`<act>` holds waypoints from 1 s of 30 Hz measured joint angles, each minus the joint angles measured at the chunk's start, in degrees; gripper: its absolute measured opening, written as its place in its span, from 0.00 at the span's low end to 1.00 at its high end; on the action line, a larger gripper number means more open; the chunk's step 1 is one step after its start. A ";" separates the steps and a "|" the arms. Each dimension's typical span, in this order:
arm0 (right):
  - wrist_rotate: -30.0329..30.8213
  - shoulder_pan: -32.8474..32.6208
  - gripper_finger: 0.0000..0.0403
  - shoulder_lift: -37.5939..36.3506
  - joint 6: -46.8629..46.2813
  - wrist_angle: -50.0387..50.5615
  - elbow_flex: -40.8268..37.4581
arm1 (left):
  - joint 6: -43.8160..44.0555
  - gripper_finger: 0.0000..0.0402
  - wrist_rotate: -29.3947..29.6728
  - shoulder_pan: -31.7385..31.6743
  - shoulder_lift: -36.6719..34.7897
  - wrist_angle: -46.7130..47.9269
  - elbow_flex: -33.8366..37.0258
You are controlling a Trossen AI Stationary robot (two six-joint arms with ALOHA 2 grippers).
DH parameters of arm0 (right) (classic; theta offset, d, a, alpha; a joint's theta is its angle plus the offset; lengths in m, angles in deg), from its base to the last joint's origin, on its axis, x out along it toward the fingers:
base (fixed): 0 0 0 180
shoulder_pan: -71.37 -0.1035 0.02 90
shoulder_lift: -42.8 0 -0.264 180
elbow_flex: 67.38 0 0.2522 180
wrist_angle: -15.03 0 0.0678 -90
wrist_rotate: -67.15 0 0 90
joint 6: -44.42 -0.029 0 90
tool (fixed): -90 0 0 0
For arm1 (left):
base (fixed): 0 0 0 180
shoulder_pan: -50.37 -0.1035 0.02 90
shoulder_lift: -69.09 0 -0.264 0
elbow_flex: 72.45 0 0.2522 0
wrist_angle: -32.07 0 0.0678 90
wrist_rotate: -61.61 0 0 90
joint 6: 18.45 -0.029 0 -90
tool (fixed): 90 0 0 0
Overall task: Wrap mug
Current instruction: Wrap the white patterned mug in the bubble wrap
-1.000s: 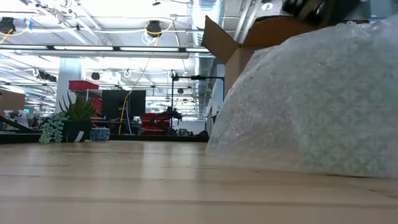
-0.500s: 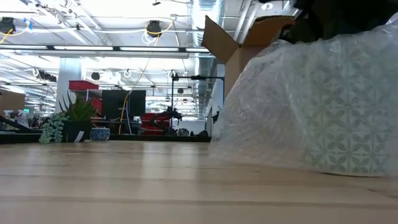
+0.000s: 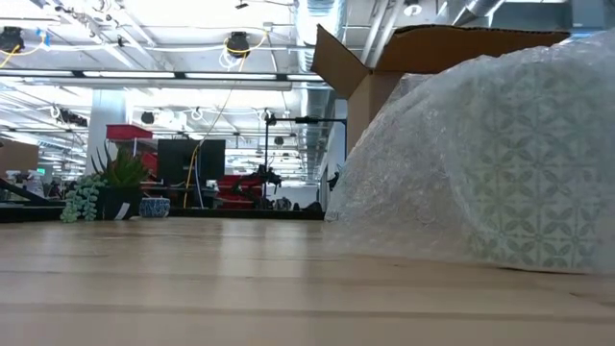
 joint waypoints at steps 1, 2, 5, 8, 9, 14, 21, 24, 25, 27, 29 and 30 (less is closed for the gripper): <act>0.59 -1.54 0.00 0.23 -4.19 0.58 -1.11 | 0.60 0.00 -1.23 0.02 1.01 -0.08 0.00; 0.86 -2.97 0.00 0.34 -8.28 0.58 -2.49 | 1.21 0.00 -2.03 0.02 2.21 0.12 0.00; 3.28 -6.86 0.00 0.48 -21.74 0.22 -6.73 | 3.86 0.00 -5.30 0.03 5.96 1.10 0.01; 8.16 -10.63 0.00 0.62 -35.75 2.14 -9.48 | 6.99 0.00 -9.28 0.02 9.47 3.68 0.02; 9.74 -11.54 0.00 0.61 -39.48 2.33 -10.43 | 8.04 0.00 -9.74 0.02 10.68 4.58 0.02; 11.59 -12.51 0.00 0.60 -51.74 3.10 -16.56 | 4.31 0.00 -4.05 0.03 15.72 1.13 0.07; 15.84 -9.18 0.00 0.67 -46.62 -4.90 -19.77 | -4.45 0.00 5.06 -2.02 18.70 -10.57 0.09; 16.56 -6.86 0.00 0.66 -38.44 -10.96 -19.77 | -9.77 0.00 8.02 -3.53 18.37 -15.82 0.02; 16.70 -6.03 0.00 0.66 -35.78 -12.96 -19.77 | -11.90 0.00 8.95 -3.91 18.34 -17.42 0.02; 16.57 -4.30 0.00 0.66 -30.26 -16.71 -19.77 | -16.36 0.00 9.48 -4.74 18.31 -21.06 0.02; 16.40 -2.53 0.00 0.66 -24.16 -20.67 -19.77 | -19.55 0.00 8.95 -5.49 18.29 -23.99 0.02; 16.37 -1.62 0.00 0.66 -21.29 -22.52 -19.77 | -20.68 0.00 8.73 -5.76 18.34 -25.11 0.02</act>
